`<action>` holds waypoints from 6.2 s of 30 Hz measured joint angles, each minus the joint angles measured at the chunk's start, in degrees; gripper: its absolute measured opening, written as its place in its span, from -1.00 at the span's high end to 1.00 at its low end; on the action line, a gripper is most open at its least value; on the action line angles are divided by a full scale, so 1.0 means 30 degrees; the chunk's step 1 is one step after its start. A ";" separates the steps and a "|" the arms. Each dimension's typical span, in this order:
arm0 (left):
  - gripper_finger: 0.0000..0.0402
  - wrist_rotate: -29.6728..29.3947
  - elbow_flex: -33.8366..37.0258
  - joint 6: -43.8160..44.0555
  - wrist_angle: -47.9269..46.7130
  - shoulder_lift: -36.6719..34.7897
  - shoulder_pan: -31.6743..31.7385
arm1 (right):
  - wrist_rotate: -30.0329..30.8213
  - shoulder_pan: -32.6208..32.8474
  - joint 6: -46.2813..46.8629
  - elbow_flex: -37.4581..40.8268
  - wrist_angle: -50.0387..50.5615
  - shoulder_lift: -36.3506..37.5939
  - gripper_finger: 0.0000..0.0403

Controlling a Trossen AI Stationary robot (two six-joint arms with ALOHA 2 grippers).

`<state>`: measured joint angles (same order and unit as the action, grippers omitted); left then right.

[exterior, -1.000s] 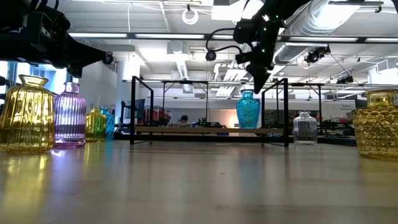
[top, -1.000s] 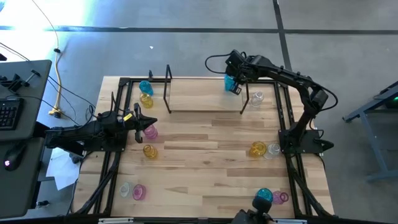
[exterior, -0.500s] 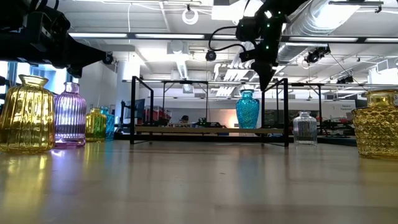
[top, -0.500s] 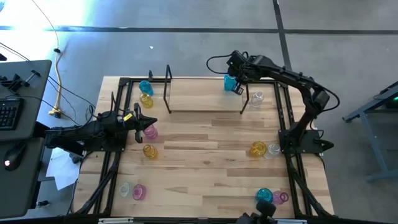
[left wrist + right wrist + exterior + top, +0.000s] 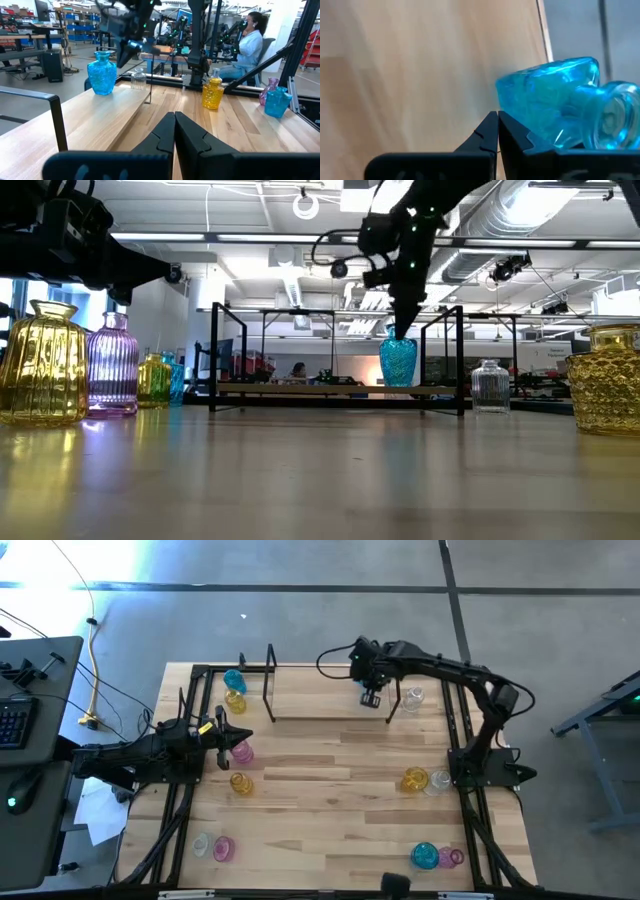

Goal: Sort vases onto shelf
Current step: Put the top right blue vase on the shelf, then put the bottom blue vase aligned with the other blue vase on the shelf

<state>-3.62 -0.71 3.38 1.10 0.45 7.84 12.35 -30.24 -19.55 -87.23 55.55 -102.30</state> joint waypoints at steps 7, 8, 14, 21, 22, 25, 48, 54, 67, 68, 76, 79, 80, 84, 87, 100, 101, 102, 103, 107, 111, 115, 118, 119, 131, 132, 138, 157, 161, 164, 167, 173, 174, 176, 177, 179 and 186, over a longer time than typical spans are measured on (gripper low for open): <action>1.00 0.0000 0.0000 0.0000 0.0000 0.0000 0.0006 | 0.1743 0.0007 0.0351 0.0003 -0.0275 -0.0429 1.00; 1.00 0.0000 0.0000 0.0000 -0.0004 0.0000 0.0006 | 0.1890 0.0007 0.0419 0.0001 -0.0358 -0.0426 1.00; 1.00 0.0000 0.0000 0.0000 0.0000 0.0007 0.0001 | 0.2248 0.0007 0.0503 -0.0004 -0.0807 -0.0423 1.00; 1.00 0.0000 0.0000 0.0000 0.0000 0.0007 0.0006 | 0.2255 -0.0007 0.0588 -0.0004 -0.1113 -0.0428 1.00; 1.00 0.0000 0.0000 0.0000 0.0000 0.0007 0.0006 | 0.2255 -0.0007 0.0559 -0.0004 -0.1107 -0.0428 1.00; 1.00 0.0000 0.0000 0.0000 -0.0004 0.0000 0.0002 | 0.2234 0.0108 0.0525 -0.0004 -0.0989 -0.0421 1.00; 1.00 0.2528 0.0000 0.0342 0.0374 0.0004 -0.0001 | -0.1333 0.9919 0.8338 0.1638 -0.3056 0.1550 1.00; 1.00 0.2796 0.0007 0.0346 0.0459 0.0007 0.0006 | -0.1431 1.2595 1.0296 0.4622 -0.8064 0.1599 1.00; 1.00 0.2272 0.0007 0.0169 0.0831 0.0225 0.0006 | 0.0041 1.8706 1.9227 0.6248 -0.5264 0.3438 1.00; 1.00 0.2101 0.0007 0.0154 0.0784 0.0233 0.0006 | 0.0034 1.9243 2.0359 0.6083 -0.4569 0.3693 1.00; 1.00 0.1399 0.0007 -0.0211 0.0881 0.0293 0.0006 | -0.0710 2.3619 2.9453 0.3823 0.2530 0.4577 0.99; 1.00 0.1399 0.0007 -0.0211 0.0888 0.0299 0.0006 | -0.1304 2.4991 3.1982 0.2854 0.3874 0.4569 0.88; 1.00 0.1393 0.0007 -0.0211 0.0883 0.0299 0.0006 | -0.1351 2.5412 3.2739 0.2602 0.4086 0.4569 0.82; 1.00 0.1326 0.0007 -0.0211 0.0882 0.0299 0.0006 | -0.2038 2.6748 3.5569 0.2240 0.4285 0.4377 0.49; 1.00 0.1326 0.0007 -0.0187 0.0881 0.0299 0.0006 | -0.3094 2.7313 3.6693 0.2240 0.4328 0.3971 0.22; 1.00 0.1333 0.0007 0.1054 -0.0146 0.0299 0.0006 | -0.5635 2.7758 3.6992 0.2240 0.3872 0.1760 -0.24; 1.00 0.1333 0.0007 0.1228 -0.0139 0.0331 0.0003 | -0.5642 2.7758 3.6997 0.2240 0.3849 0.1649 -0.24; 1.00 0.1333 0.0007 0.1326 -0.0124 0.0382 0.0006 | -0.5635 2.7758 3.7004 0.2240 0.3822 0.1543 -0.24; 1.00 0.1333 0.0007 0.1355 -0.0160 0.0423 0.0004 | -0.5638 2.7758 3.7004 0.2240 0.3751 0.1440 -0.24; 1.00 0.1333 0.0007 0.1348 -0.0153 0.0685 0.0006 | -0.5657 2.7758 3.7004 0.2240 0.3782 0.1012 -0.24; 1.00 0.1333 0.0007 0.1355 -0.0139 0.0910 0.0003 | -0.5667 2.7758 3.7004 0.2240 0.3846 0.0572 -0.24; 1.00 0.1333 0.0007 0.1355 -0.0131 0.0976 0.0004 | -0.5693 2.7758 3.7004 0.2240 0.4170 0.0203 -0.24; 1.00 0.1333 0.0007 0.1355 -0.0130 0.0978 0.0006 | -0.5693 2.7758 3.7004 0.2240 0.4219 0.0062 -0.24; 1.00 0.1333 0.0007 0.1360 -0.0124 0.0976 0.0006 | -0.5695 2.7758 3.7004 0.2240 0.4217 0.0043 -0.24; 1.00 0.1333 0.0007 0.1520 -0.0102 0.0976 0.0006 | -0.5501 2.7758 3.7063 0.2240 0.3830 0.0016 0.06; 1.00 0.1333 0.0007 0.1523 -0.0102 0.0976 0.0000 | -0.5412 2.7758 3.7065 0.2240 0.3811 0.0016 0.09; 1.00 0.1333 0.0007 0.1537 -0.0087 0.0976 0.0006 | -0.5278 2.7758 3.7048 0.2240 0.3624 0.0016 0.18; 1.00 0.1333 0.0007 0.1676 -0.0080 0.0976 -0.0001 | -0.6057 2.7769 3.6909 0.2240 0.4079 0.0016 -0.11; 1.00 0.1333 0.0007 0.1676 -0.0073 0.0976 0.0006 | -0.6007 2.7974 3.6921 0.2240 0.3993 0.0016 -0.18; 1.00 0.1333 0.0007 0.1676 -0.0073 0.0976 0.0006 | -0.5813 2.8200 3.7036 0.2240 0.3988 0.0016 -0.15; 1.00 0.1327 0.0007 0.1676 -0.0073 0.0976 0.0000 | -0.5142 2.8357 3.7056 0.2240 0.3993 0.0016 -0.08; 1.00 0.1331 0.0007 0.1693 -0.0073 0.0976 0.0006 | -0.4947 2.8341 3.7012 0.2240 0.3986 -0.0031 0.10; 1.00 0.1332 0.0007 0.1728 -0.0073 0.0978 0.0000 | -0.4937 2.8341 3.6975 0.2240 0.3986 -0.0035 0.12; 1.00 0.1332 0.0007 0.1800 -0.0073 0.0976 0.0004 | -0.4943 2.8348 3.6916 0.2240 0.3986 -0.0035 0.16; 1.00 0.1333 0.0007 0.1800 -0.0073 0.0976 -0.0001 | -0.4946 2.8348 3.6909 0.2240 0.3986 -0.0035 0.18; 1.00 0.1326 0.0007 0.1800 -0.0073 0.0977 0.0006 | -0.4950 2.8348 3.6881 0.2240 0.3986 -0.0035 0.25; 1.00 0.1326 0.0007 0.1814 -0.0073 0.0980 0.0003 | -0.4848 2.8324 3.6193 0.2227 0.4131 -0.0006 0.48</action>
<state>0.36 -0.69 8.82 0.88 3.39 7.85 -2.20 54.73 89.03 -80.55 67.94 -102.32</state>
